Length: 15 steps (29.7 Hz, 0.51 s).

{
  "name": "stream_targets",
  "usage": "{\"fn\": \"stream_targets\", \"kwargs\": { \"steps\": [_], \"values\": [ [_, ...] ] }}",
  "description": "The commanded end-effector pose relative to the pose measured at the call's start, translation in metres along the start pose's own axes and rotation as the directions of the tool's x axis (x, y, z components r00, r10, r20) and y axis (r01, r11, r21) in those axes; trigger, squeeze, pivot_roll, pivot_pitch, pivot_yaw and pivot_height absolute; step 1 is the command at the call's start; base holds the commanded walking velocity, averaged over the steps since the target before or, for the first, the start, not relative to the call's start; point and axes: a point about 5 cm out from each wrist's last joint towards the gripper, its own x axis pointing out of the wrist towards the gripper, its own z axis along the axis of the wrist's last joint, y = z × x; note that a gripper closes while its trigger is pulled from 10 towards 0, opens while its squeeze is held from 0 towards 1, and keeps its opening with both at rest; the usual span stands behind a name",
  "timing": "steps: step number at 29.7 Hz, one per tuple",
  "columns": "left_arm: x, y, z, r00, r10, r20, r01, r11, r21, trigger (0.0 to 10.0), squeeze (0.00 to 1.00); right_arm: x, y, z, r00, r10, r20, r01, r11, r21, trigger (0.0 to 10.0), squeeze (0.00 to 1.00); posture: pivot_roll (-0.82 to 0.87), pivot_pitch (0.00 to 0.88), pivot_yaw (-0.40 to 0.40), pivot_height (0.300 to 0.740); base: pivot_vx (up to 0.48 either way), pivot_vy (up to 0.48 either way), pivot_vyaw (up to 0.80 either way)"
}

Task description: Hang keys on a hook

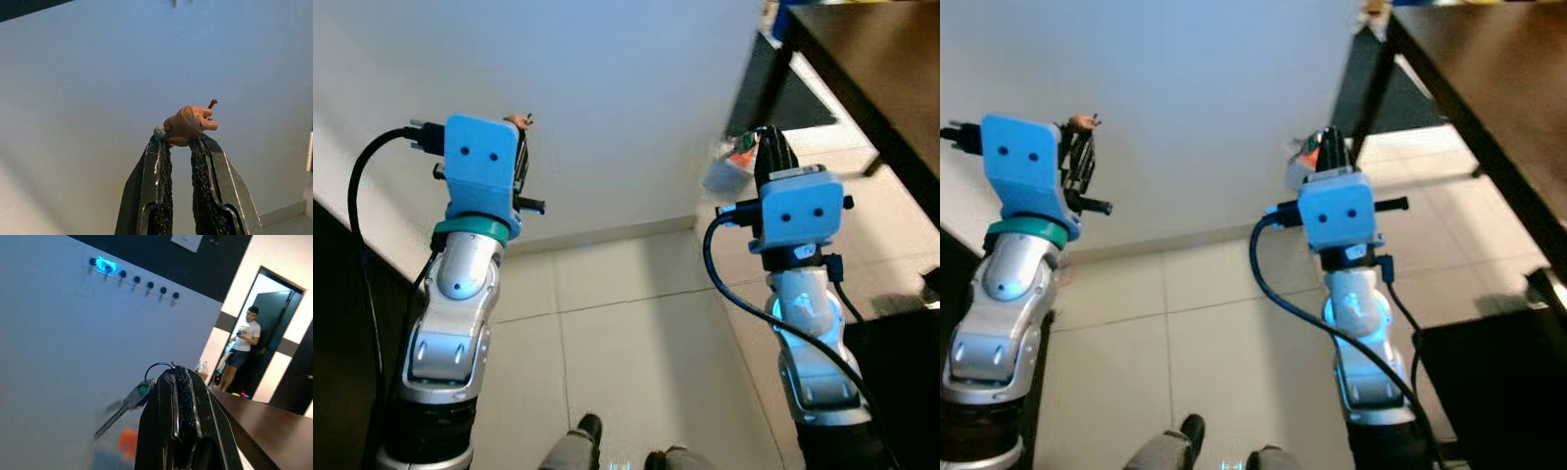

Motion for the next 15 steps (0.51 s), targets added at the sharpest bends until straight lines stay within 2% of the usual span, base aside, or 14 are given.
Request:
{"fn": "stream_targets", "kwargs": {
  "steps": [1, 15],
  "values": [
    [-0.0011, -0.0015, -0.0035, 1.0, -0.008, -0.01, 0.008, 1.0, 0.0, 10.0, 0.0, -0.0018, -0.0008, -0.0022, 1.0, -0.011, -0.008, 0.011, 1.0, 0.009, 10.0, 0.0, 0.02, 0.101, 0.106, 0.74, 0.469, 0.0, 0.0],
    [0.0012, -0.0051, 0.0014, 1.0, -0.014, 0.015, 0.014, 1.0, -0.011, 10.0, 0.0, -0.0017, -0.0011, -0.0008, 1.0, -0.006, 0.006, 0.006, 1.0, 0.02, 10.0, 0.0, 0.02, 0.099, 0.091, 0.74, 0.47, 0.0, 0.0]
  ]
}}
